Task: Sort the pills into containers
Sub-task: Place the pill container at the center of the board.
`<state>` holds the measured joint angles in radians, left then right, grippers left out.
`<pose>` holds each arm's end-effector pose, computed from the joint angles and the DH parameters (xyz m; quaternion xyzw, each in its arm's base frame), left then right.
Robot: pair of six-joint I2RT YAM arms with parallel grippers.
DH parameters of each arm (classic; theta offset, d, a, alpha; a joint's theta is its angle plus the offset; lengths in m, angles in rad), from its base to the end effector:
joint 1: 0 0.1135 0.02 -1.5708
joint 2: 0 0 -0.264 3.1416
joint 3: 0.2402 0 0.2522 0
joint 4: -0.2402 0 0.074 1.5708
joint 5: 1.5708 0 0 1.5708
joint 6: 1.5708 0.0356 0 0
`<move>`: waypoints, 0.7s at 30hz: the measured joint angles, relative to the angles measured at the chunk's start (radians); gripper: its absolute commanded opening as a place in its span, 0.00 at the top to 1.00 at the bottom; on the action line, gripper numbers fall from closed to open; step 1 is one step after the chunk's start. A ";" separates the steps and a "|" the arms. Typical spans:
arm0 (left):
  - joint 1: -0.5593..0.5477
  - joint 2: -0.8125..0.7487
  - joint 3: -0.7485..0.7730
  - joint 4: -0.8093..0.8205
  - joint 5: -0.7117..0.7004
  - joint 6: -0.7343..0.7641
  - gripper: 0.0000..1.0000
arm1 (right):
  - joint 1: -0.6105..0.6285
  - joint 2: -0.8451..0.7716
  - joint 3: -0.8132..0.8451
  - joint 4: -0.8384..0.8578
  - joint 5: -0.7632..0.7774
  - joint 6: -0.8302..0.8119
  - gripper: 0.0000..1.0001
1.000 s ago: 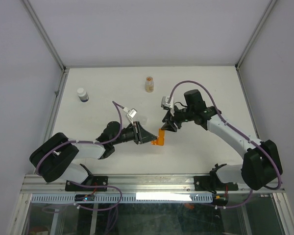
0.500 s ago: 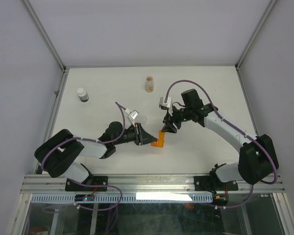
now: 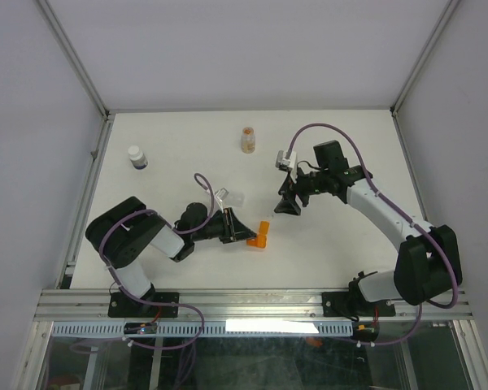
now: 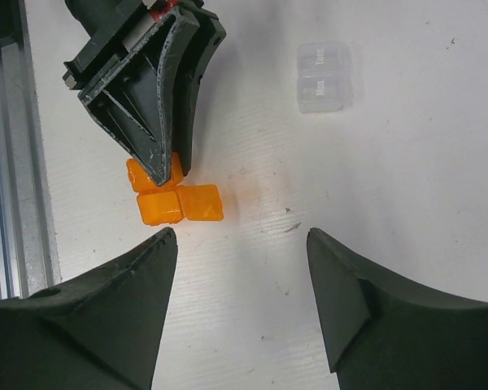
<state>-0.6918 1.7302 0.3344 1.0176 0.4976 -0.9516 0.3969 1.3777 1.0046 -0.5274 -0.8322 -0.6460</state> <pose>0.1905 -0.1799 0.1045 0.0332 0.8131 -0.5373 0.2214 0.2482 0.1326 0.2624 -0.5456 0.6828 0.3414 0.3459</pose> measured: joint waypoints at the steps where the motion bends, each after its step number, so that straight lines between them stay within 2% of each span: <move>1: 0.000 0.002 0.000 -0.002 -0.005 -0.002 0.99 | 0.000 0.000 0.000 -0.003 -0.003 -0.001 0.32; 3: 0.000 0.002 0.002 -0.006 -0.028 -0.003 0.93 | 0.000 0.002 0.000 -0.006 -0.007 -0.003 0.32; 9: 0.000 -0.005 0.003 -0.073 -0.115 0.002 0.62 | 0.000 0.008 0.000 -0.011 -0.011 -0.007 0.32; 11: 0.000 -0.026 0.004 -0.116 -0.143 0.014 0.55 | 0.000 0.008 0.000 -0.011 -0.012 -0.007 0.32; 18: 0.000 -0.219 0.003 -0.341 -0.267 0.088 0.50 | 0.000 0.022 0.000 -0.011 -0.025 -0.008 0.33; 20: 0.000 -0.296 0.002 -0.409 -0.296 0.113 0.52 | 0.001 0.050 0.000 -0.006 -0.039 -0.005 0.38; 21: 0.000 -0.389 -0.004 -0.478 -0.326 0.140 0.58 | 0.007 0.097 0.000 0.005 -0.046 0.013 0.47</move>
<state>-0.6918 1.3415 0.3305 0.5392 0.1719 -0.8112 0.4042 1.4746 1.0046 -0.5224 -0.8783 -0.6334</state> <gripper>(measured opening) 0.479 0.658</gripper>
